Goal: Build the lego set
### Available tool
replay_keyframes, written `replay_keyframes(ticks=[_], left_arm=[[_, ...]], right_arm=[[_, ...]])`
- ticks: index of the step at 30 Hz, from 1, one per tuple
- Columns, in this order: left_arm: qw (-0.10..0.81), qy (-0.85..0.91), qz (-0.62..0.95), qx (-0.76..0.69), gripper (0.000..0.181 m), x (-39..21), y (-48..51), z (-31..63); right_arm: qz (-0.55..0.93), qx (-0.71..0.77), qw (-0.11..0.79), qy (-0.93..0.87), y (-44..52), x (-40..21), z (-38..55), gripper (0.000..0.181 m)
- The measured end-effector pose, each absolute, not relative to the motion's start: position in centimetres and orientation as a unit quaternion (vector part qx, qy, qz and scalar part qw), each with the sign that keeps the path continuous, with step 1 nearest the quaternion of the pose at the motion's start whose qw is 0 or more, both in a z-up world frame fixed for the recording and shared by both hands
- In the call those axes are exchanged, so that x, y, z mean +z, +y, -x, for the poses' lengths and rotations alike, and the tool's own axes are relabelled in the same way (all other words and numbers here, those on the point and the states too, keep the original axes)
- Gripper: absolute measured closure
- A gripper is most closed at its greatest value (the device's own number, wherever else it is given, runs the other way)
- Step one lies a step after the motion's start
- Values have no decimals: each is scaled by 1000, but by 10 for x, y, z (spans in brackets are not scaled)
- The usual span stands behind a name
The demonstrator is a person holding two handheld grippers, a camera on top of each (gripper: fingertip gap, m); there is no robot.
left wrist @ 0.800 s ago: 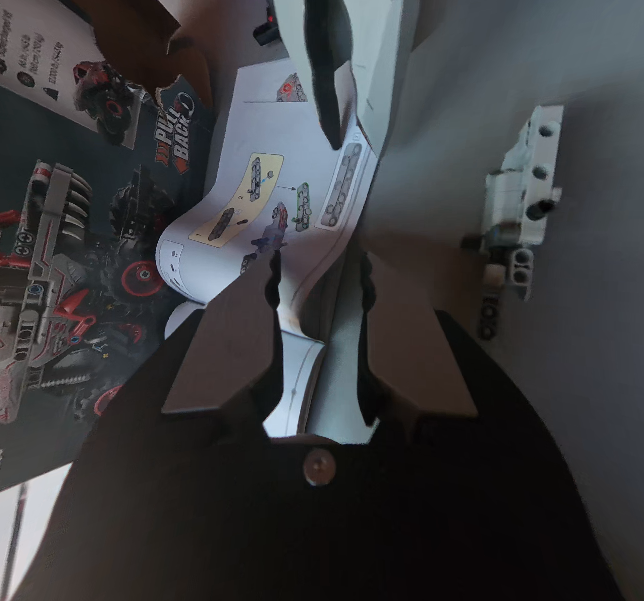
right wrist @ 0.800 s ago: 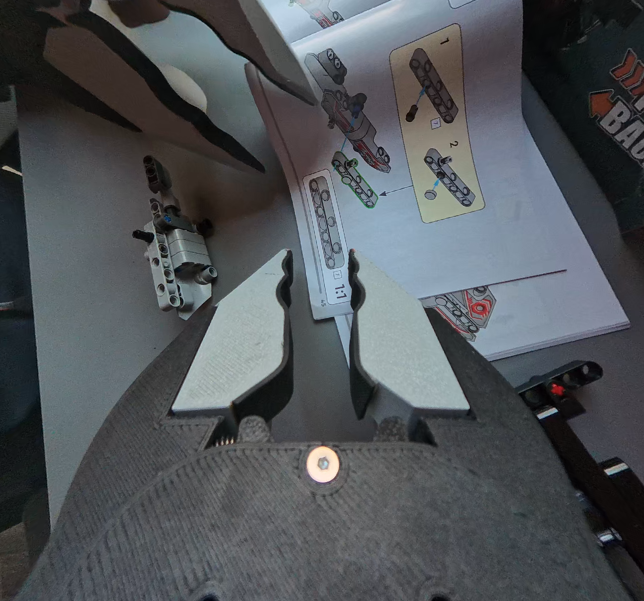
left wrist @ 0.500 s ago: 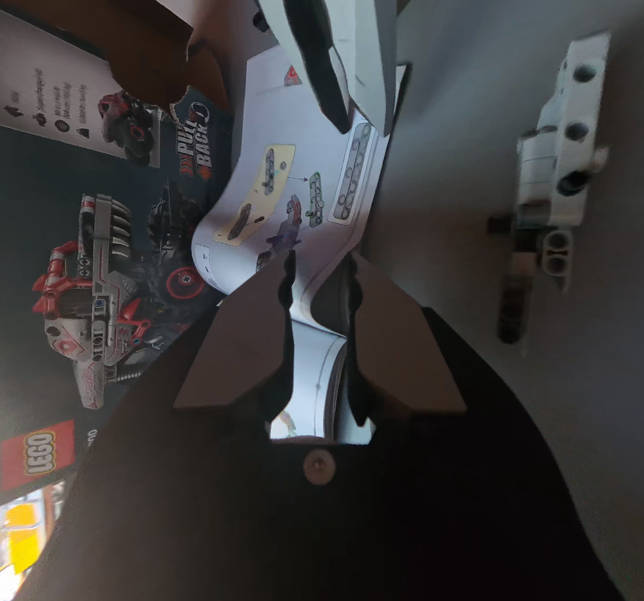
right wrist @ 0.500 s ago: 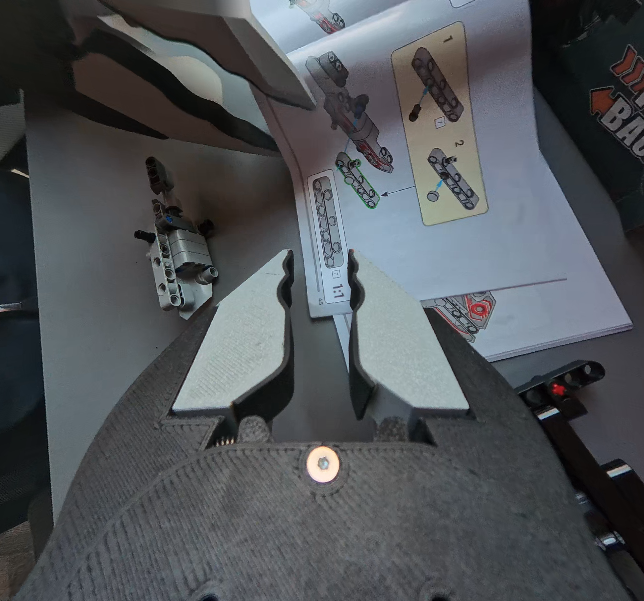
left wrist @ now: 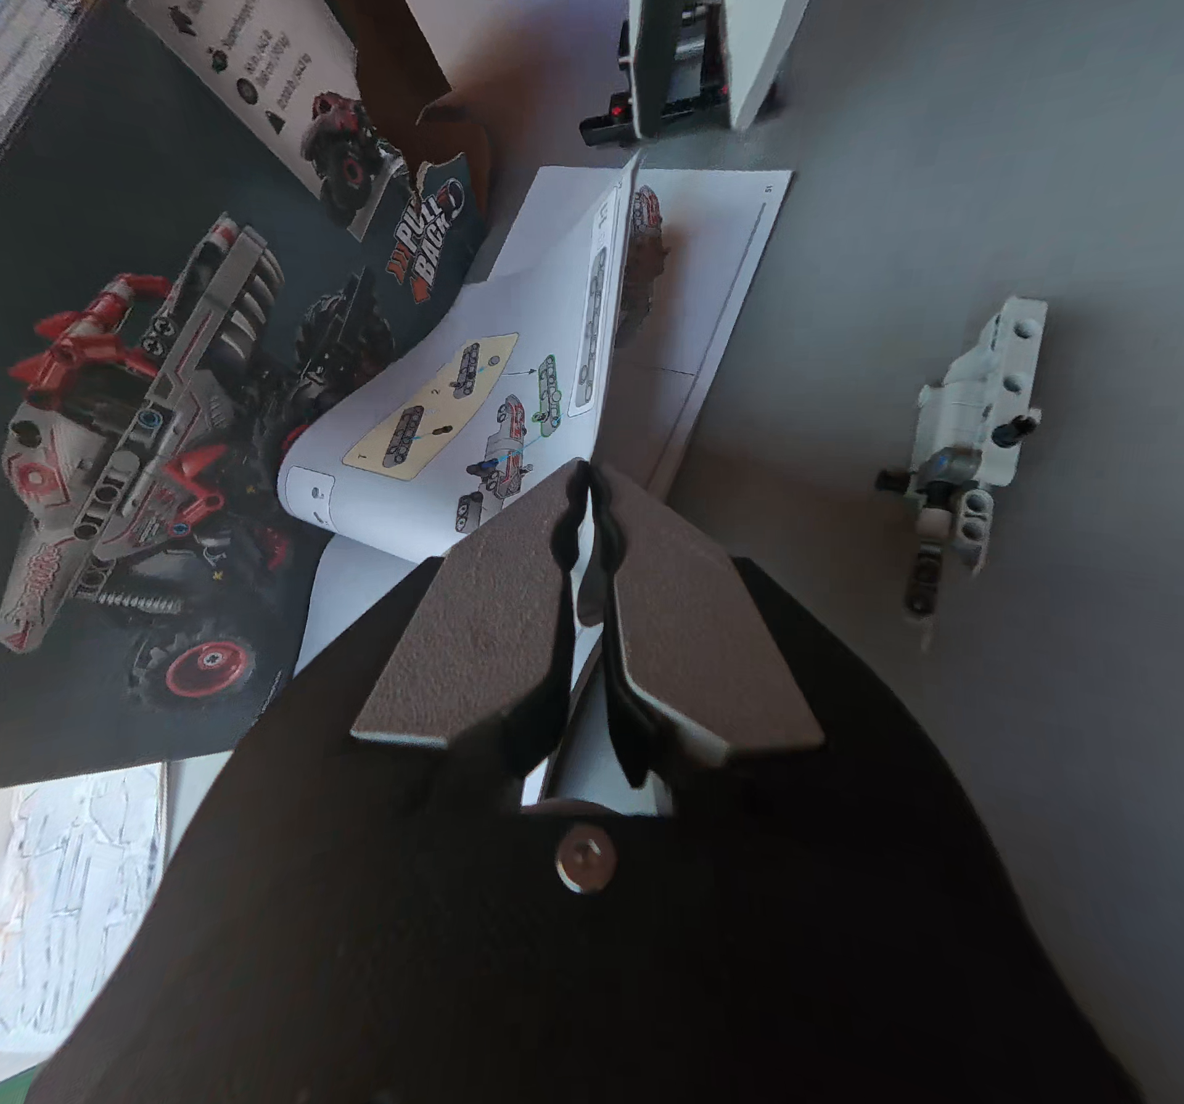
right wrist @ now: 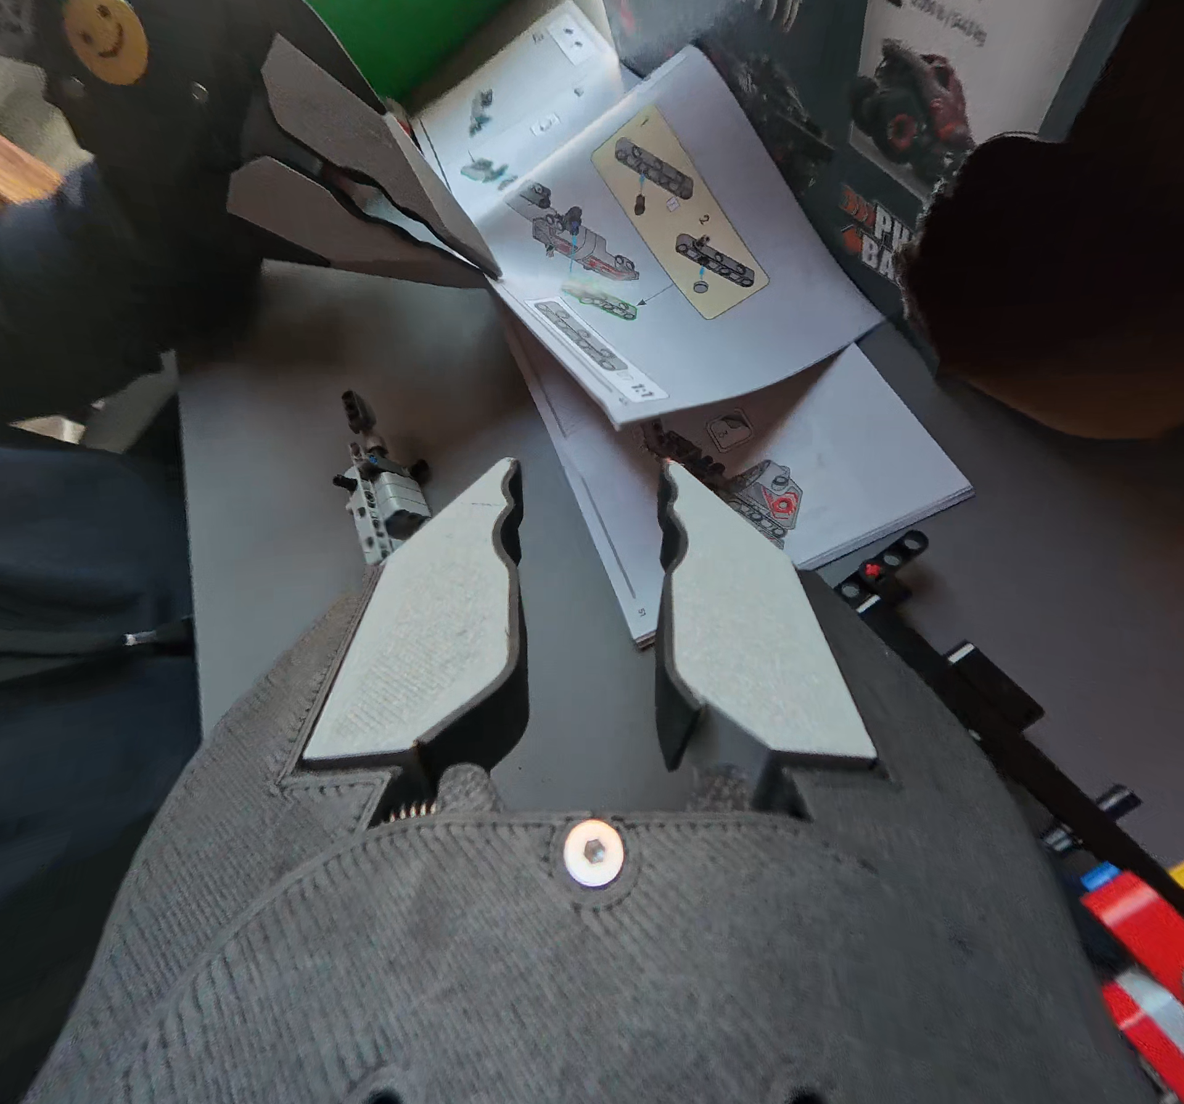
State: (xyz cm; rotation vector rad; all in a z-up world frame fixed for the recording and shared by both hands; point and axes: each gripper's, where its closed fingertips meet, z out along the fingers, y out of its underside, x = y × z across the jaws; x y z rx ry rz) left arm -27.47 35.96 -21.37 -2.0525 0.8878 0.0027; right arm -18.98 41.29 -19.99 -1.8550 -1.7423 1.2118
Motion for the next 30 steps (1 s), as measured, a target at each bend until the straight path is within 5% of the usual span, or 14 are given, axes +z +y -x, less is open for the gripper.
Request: replay_keyframes(ticks=[6, 13, 23, 26, 30], left_arm=[[452, 347, 822, -16, 181, -211, 355, 278], [470, 325, 817, -76, 181, -210, 344, 278], [473, 310, 819, -97, 181, -206, 343, 279], [470, 303, 823, -102, 181, -206, 343, 280], [470, 283, 825, -133, 181, -205, 343, 280]], right_arm=[[646, 498, 109, -569, 406, -188, 187, 162], [635, 589, 1, -500, 386, -183, 198, 156], [606, 554, 67, -567, 380, -174, 196, 150], [555, 560, 74, -611, 365, -163, 189, 135], [468, 373, 281, -750, 366, -180, 188, 140]])
